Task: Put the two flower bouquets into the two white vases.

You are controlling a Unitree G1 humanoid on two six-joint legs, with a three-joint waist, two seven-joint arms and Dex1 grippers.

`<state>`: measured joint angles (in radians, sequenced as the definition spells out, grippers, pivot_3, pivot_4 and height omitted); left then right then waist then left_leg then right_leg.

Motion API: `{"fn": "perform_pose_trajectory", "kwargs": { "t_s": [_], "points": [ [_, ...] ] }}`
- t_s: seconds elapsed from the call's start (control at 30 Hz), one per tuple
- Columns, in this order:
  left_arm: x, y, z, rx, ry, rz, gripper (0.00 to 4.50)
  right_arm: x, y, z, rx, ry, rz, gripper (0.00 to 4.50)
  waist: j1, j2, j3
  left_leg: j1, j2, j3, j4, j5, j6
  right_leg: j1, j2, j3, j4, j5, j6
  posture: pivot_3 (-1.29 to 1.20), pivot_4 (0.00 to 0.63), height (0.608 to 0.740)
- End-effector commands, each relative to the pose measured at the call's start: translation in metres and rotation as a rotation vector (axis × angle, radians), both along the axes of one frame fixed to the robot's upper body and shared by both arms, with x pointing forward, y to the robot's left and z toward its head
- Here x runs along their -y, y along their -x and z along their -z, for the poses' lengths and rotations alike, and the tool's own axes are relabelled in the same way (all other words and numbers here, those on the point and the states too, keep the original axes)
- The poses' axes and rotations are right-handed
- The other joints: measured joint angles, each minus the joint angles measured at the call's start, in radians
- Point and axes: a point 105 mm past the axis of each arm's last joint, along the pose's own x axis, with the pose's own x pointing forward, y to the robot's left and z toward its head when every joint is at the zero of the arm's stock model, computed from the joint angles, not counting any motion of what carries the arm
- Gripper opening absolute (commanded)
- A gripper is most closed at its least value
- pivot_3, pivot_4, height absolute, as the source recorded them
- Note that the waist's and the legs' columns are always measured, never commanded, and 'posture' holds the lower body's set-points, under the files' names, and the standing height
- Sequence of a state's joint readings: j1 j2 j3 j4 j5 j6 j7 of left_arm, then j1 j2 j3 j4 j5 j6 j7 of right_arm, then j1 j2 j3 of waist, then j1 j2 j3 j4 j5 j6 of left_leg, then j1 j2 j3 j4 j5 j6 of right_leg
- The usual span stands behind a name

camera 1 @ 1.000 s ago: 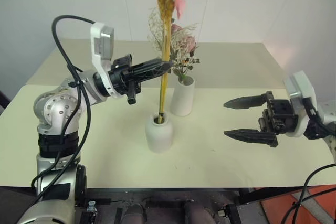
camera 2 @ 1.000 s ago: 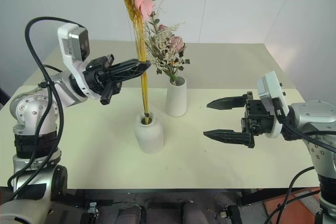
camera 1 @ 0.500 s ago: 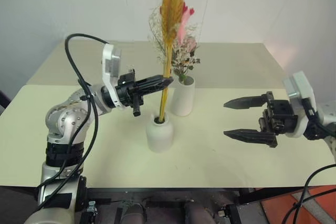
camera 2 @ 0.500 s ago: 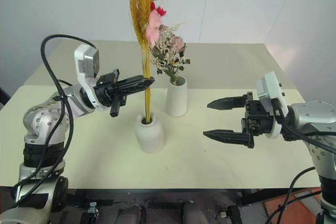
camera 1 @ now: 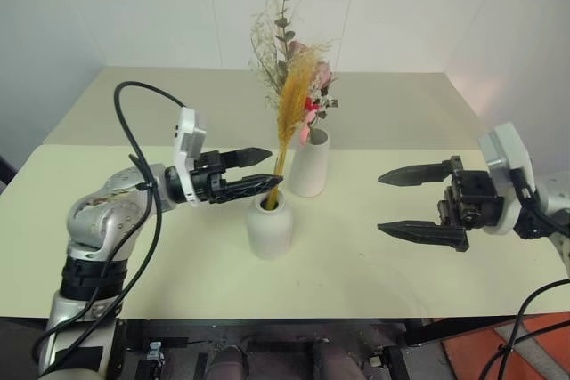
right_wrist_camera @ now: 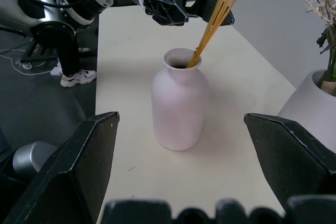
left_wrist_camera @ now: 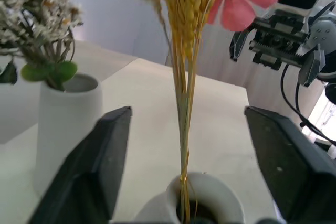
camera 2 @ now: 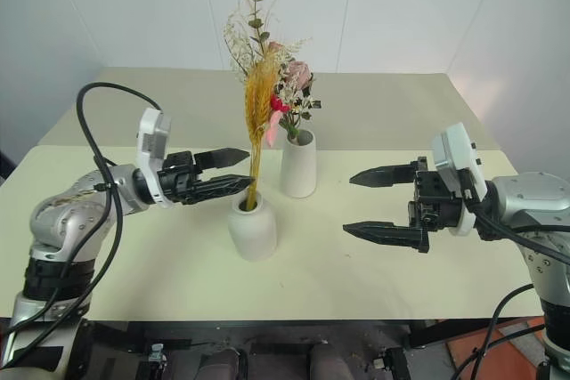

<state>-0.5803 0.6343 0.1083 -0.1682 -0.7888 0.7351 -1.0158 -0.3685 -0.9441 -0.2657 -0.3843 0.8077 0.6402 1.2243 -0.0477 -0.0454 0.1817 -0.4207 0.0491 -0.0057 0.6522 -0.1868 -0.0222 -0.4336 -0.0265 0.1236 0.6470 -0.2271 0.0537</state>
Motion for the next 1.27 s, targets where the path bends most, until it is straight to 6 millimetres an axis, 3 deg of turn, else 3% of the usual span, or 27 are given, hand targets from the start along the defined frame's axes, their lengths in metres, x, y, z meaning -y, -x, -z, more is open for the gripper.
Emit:
{"fn": "perform_pose_trajectory", "kwargs": {
  "t_s": [0.03,0.17,0.4,0.77,0.9,1.27],
  "points": [
    [-0.019,0.005,-0.016,0.101,-0.024,-0.065,4.47,0.000,0.005,-0.006,0.042,0.000,-0.007,4.50,0.002,0.000,0.000,0.000,0.000,0.000,0.000,0.000,0.000,0.000,0.000,0.000,0.000,0.000,0.000,0.00,0.150,0.740],
    [-0.045,-0.004,-0.024,0.168,-0.078,-0.185,4.47,0.003,0.003,-0.004,0.035,-0.012,0.023,4.50,0.003,0.000,0.000,0.000,0.000,0.000,0.000,0.000,0.000,0.000,0.000,0.000,0.000,0.000,0.000,0.00,0.150,0.740],
    [-0.066,0.001,-0.032,0.301,-0.203,-0.273,4.47,0.015,-0.003,-0.002,0.033,-0.020,0.105,4.50,0.004,0.000,0.000,0.000,0.000,0.000,0.000,0.000,0.000,0.000,0.000,0.000,-0.001,0.000,0.000,0.00,0.150,0.740],
    [-0.053,0.014,-0.037,0.326,-0.179,-0.212,4.47,0.030,-0.007,-0.003,0.062,0.040,0.184,4.50,0.004,0.000,0.000,0.000,0.000,0.001,0.000,0.000,0.000,0.000,0.000,0.000,-0.001,0.000,0.000,0.00,0.150,0.740],
    [-0.057,0.015,-0.040,0.308,-0.178,-0.204,4.47,0.033,-0.004,-0.006,0.065,0.041,0.207,4.50,0.004,0.000,0.000,0.000,0.000,0.001,0.000,0.000,0.000,0.000,0.000,0.000,-0.001,0.000,0.000,0.00,0.150,0.740],
    [-0.060,0.009,-0.030,0.256,-0.199,-0.219,4.47,0.034,-0.009,0.013,0.072,0.094,0.283,4.50,0.003,0.000,0.000,0.000,0.000,0.001,0.000,0.000,0.000,0.000,0.000,0.000,-0.001,0.000,0.000,0.00,0.150,0.740]
  ]
}}
